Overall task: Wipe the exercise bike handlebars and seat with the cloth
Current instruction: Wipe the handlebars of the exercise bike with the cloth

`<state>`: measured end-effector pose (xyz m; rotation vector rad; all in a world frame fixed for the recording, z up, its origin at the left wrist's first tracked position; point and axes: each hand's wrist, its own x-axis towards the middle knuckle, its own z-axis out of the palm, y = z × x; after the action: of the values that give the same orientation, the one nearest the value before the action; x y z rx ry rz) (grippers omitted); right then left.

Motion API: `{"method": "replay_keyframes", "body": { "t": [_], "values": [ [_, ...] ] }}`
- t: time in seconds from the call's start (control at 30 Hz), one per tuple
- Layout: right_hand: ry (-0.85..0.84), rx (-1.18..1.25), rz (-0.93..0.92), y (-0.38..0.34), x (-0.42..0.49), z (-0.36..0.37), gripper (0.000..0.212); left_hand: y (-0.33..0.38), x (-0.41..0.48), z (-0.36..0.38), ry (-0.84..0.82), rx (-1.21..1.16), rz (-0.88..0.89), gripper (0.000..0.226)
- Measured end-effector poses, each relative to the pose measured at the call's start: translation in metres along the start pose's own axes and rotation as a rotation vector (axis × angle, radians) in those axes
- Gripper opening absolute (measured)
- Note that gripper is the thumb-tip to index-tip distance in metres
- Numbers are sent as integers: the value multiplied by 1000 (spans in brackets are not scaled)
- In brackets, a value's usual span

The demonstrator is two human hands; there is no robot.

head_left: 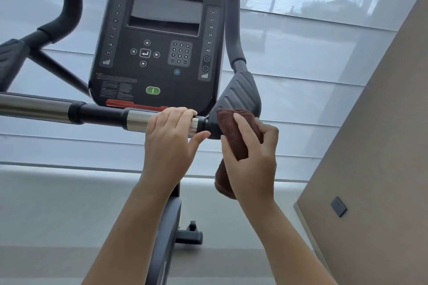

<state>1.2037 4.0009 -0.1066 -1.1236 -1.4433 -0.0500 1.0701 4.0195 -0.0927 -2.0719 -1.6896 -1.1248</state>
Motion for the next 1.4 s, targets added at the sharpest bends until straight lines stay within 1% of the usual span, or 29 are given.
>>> {"method": "replay_keyframes", "body": {
  "t": [0.1,0.2,0.33,0.47,0.57,0.67,0.73,0.8,0.87,0.93,1.07,1.17,1.3,1.4],
  "values": [
    [-55,-32,-78,12,12,-21,41,2,2,-3,-4,-12,-17,45],
    [-43,-40,-124,23,32,-35,40,4,6,-6,-7,-24,-39,47],
    [-36,-68,-215,38,71,-45,39,6,13,-9,-18,5,-35,54],
    [-120,-69,-333,52,109,-39,39,10,29,-12,-13,64,-69,59],
    [-229,-65,-397,66,130,-31,39,11,45,-13,-6,132,-13,58],
    [-336,-29,-442,86,147,-24,42,9,63,-11,-35,181,114,66],
    [-370,19,-448,100,159,-19,43,10,75,-9,-77,156,159,69],
    [-374,51,-467,109,174,-12,42,12,92,-7,-132,13,104,74],
    [-369,63,-490,116,192,-5,43,18,114,-4,-159,-119,47,59],
    [-362,81,-497,121,209,3,44,25,139,1,-157,-133,80,48],
    [-347,125,-500,134,238,19,45,33,184,28,-260,-144,106,44],
    [-333,149,-505,149,259,30,44,34,209,50,-305,-155,74,50],
    [-306,198,-528,168,287,48,41,29,231,69,-321,-161,25,61],
    [-275,258,-562,169,314,66,40,24,240,75,-325,-154,2,62]
  ]
}}
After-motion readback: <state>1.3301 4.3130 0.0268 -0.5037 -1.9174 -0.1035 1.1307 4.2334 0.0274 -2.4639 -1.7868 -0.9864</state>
